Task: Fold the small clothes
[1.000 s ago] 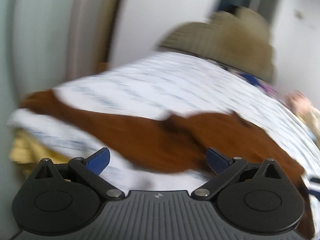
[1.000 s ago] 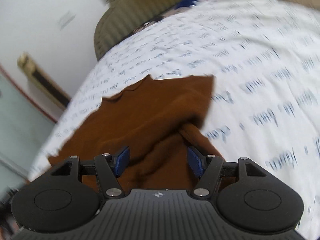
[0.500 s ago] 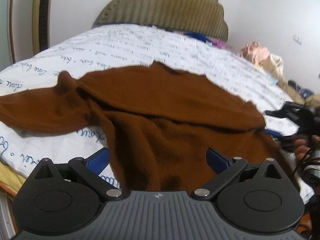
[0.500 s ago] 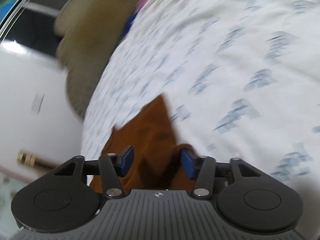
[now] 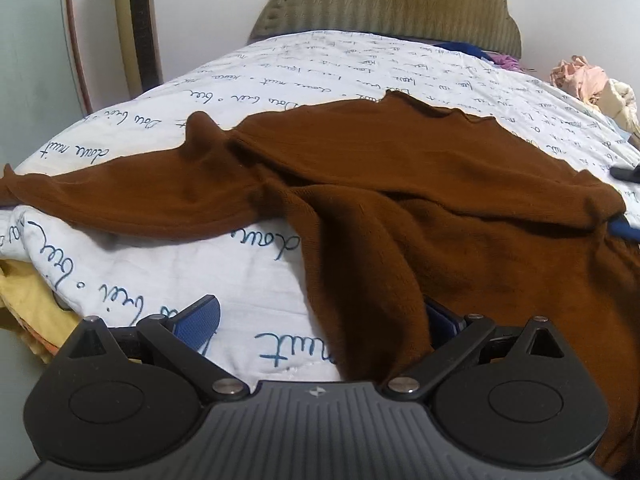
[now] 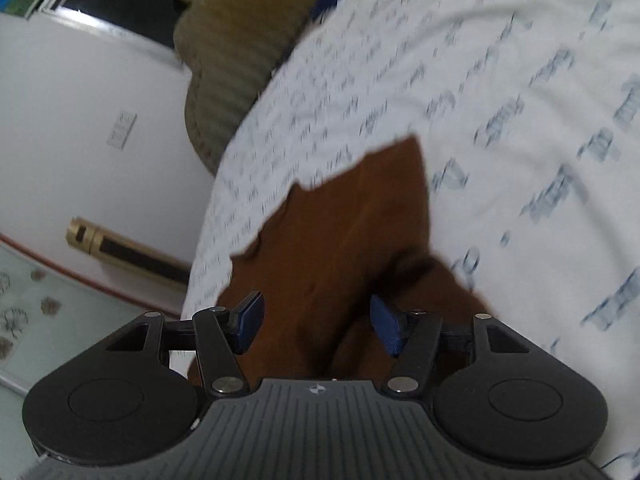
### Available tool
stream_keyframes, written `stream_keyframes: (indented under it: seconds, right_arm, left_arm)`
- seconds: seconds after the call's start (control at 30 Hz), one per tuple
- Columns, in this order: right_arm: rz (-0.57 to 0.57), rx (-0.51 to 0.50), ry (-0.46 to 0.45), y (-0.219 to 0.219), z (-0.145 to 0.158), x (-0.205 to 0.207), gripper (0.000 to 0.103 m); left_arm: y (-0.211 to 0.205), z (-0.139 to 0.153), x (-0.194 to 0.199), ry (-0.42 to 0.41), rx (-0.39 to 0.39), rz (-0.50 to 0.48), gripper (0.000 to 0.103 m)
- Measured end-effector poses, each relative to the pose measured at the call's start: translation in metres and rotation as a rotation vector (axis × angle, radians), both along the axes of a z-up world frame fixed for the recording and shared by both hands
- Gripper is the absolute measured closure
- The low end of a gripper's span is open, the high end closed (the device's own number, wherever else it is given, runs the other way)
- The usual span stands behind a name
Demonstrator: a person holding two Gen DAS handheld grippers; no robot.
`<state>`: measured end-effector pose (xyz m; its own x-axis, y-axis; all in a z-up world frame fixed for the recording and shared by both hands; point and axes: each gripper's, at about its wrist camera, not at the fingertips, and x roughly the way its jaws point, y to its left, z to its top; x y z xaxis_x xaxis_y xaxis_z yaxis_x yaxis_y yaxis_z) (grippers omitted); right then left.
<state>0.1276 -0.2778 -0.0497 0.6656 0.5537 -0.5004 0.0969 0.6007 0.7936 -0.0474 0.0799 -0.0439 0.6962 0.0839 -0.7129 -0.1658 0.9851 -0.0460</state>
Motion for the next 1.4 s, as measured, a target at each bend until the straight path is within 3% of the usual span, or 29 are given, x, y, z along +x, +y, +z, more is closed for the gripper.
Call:
stream_keyframes:
  seconds: [0.07, 0.23, 0.3, 0.4, 0.5, 0.7, 0.8, 0.87, 0.9, 1.03, 1.13, 1.2, 1.27, 1.33, 1.4]
  right_arm:
    - [0.037, 0.064, 0.012, 0.008, -0.013, 0.000, 0.043]
    - [0.093, 0.142, -0.014, 0.019, -0.012, -0.007, 0.046]
    - [0.110, 0.111, -0.041, 0.017, -0.001, -0.017, 0.046]
    - [0.113, 0.102, -0.005, 0.020, -0.005, -0.008, 0.047]
    - [0.118, 0.109, 0.075, 0.022, -0.008, -0.015, 0.047]
    - [0.065, 0.098, 0.090, 0.030, -0.017, -0.007, 0.047]
    - [0.000, 0.073, 0.058, 0.030, -0.025, 0.004, 0.057]
    - [-0.053, 0.010, 0.011, 0.029, -0.019, 0.005, 0.083]
    - [-0.073, -0.051, -0.025, 0.029, -0.013, 0.002, 0.088]
    - [-0.079, -0.181, -0.207, 0.029, 0.019, -0.017, 0.091]
    - [-0.081, -0.219, -0.276, 0.029, 0.028, -0.028, 0.091]
    - [-0.077, -0.259, -0.199, 0.025, 0.017, -0.019, 0.091]
    - [-0.094, -0.243, 0.016, 0.014, -0.013, 0.002, 0.096]
    - [-0.107, -0.132, 0.042, -0.001, -0.028, 0.003, 0.095]
    - [-0.103, -0.088, 0.058, -0.009, -0.022, -0.001, 0.078]
  left_arm:
    - [0.002, 0.009, 0.001, -0.016, -0.024, -0.010, 0.000]
    - [0.001, 0.043, 0.022, -0.113, -0.039, -0.060, 0.000]
    - [0.001, 0.051, 0.042, -0.137, -0.042, -0.068, 0.000]
    - [-0.001, 0.054, 0.074, -0.135, -0.035, -0.051, 0.000]
    - [-0.002, 0.042, 0.108, -0.078, -0.006, -0.017, 0.000]
    - [0.006, 0.007, 0.155, 0.069, 0.012, 0.064, 0.000]
    - [0.006, 0.000, 0.154, 0.062, 0.058, 0.079, 0.000]
    - [0.004, -0.001, 0.154, 0.064, 0.083, 0.080, 0.000]
    - [0.002, -0.002, 0.153, 0.063, 0.090, 0.080, 0.000]
    - [-0.002, 0.001, 0.150, 0.052, 0.092, 0.088, 0.000]
    - [-0.005, 0.002, 0.147, 0.046, 0.104, 0.089, 0.000]
    - [-0.008, -0.002, 0.149, 0.053, 0.133, 0.092, 0.000]
    - [-0.009, -0.003, 0.147, 0.048, 0.143, 0.089, 0.000]
    - [-0.011, -0.002, 0.144, 0.052, 0.160, 0.084, 0.000]
    - [-0.007, 0.003, 0.137, 0.051, 0.150, 0.090, 0.000]
